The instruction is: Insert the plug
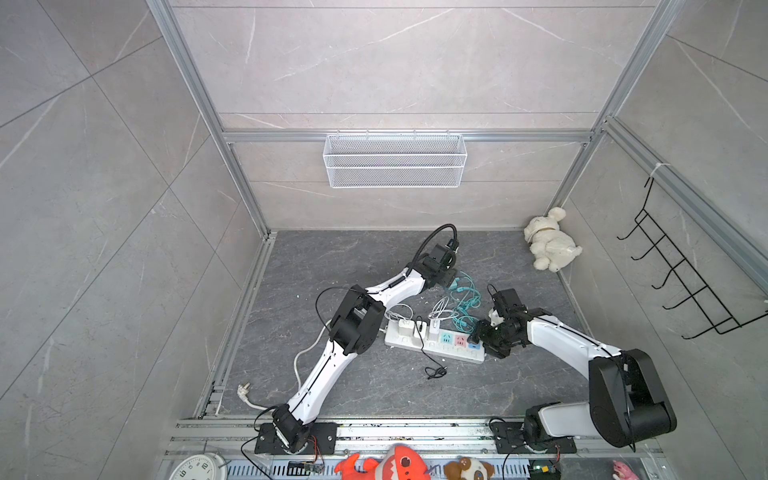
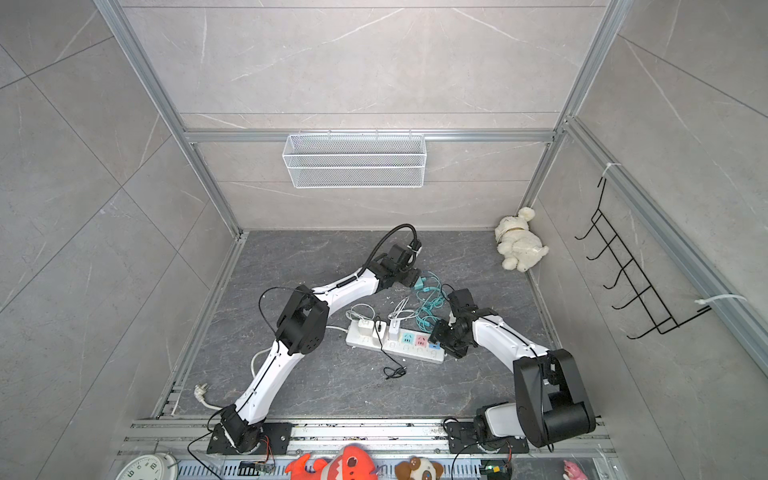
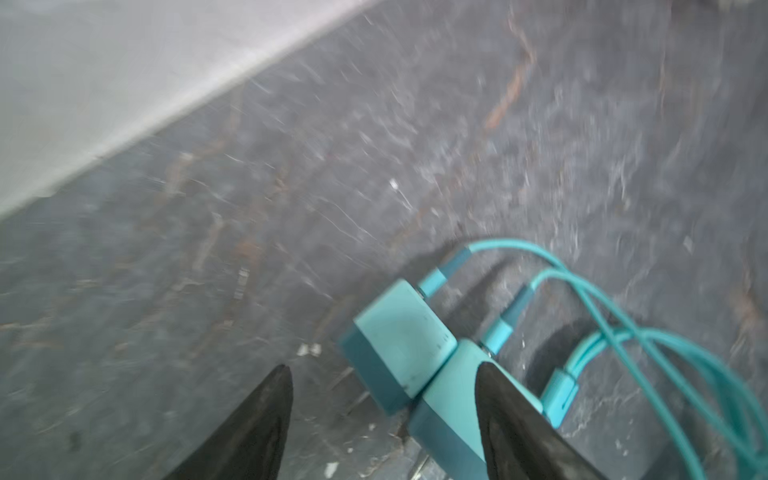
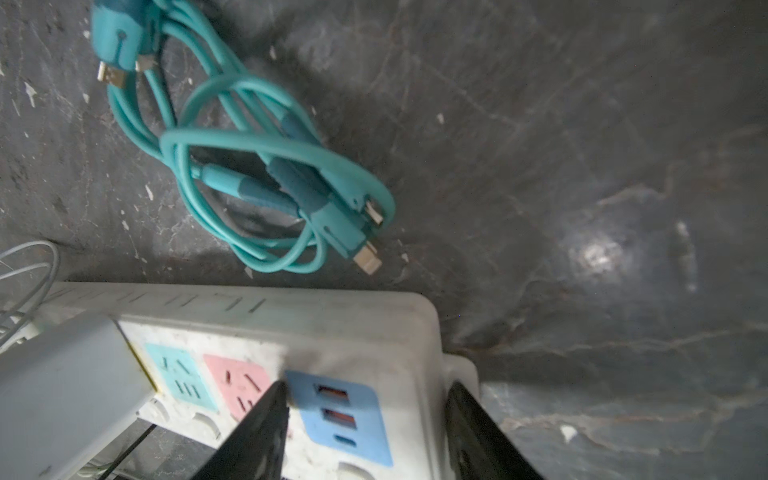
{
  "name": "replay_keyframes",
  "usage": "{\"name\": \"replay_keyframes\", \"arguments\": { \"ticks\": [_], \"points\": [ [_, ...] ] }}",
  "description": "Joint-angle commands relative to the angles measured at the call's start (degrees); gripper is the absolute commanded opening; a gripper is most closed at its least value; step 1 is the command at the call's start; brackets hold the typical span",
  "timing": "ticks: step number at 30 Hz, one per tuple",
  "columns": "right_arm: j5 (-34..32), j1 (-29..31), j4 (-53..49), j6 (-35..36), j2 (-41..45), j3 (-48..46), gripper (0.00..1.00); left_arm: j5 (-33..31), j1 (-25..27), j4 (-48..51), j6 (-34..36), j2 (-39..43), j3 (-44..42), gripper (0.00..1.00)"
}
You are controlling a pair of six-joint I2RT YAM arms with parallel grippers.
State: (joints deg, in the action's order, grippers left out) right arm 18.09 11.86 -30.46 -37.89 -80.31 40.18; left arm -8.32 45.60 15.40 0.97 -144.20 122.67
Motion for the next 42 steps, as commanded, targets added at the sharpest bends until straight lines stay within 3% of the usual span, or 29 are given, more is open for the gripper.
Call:
{"name": "replay_keyframes", "arguments": {
  "ticks": [1,9,15,28,37,42],
  "points": [
    [5.6,0.2,3.9,-0.7,-1.8,0.4,0.61,4.8,-0.3,4.8,4.9,-0.1,2.7,0.71],
    [12.0,0.5,9.6,-2.3,-5.4,0.2,0.61,7.7,-2.6,0.6,6.8,3.5,-5.0,0.7],
    [18.7,3.1,18.9,-8.7,-8.3,-0.8,0.62,11.3,-3.8,1.1,10.2,3.8,-5.9,0.72],
    [7.9,2.6,8.7,-4.8,-6.9,3.8,0.67,20.6,-4.5,2.3,16.1,4.2,-6.9,0.72],
    [7.8,-2.7,5.6,-1.9,-3.4,4.7,0.67,25.1,-4.4,0.8,17.2,5.7,-8.8,0.72],
    [8.5,-5.9,3.2,0.6,-0.7,4.6,0.67,23.8,-4.2,-0.2,17.6,5.2,-8.7,0.72]
  ]
}}
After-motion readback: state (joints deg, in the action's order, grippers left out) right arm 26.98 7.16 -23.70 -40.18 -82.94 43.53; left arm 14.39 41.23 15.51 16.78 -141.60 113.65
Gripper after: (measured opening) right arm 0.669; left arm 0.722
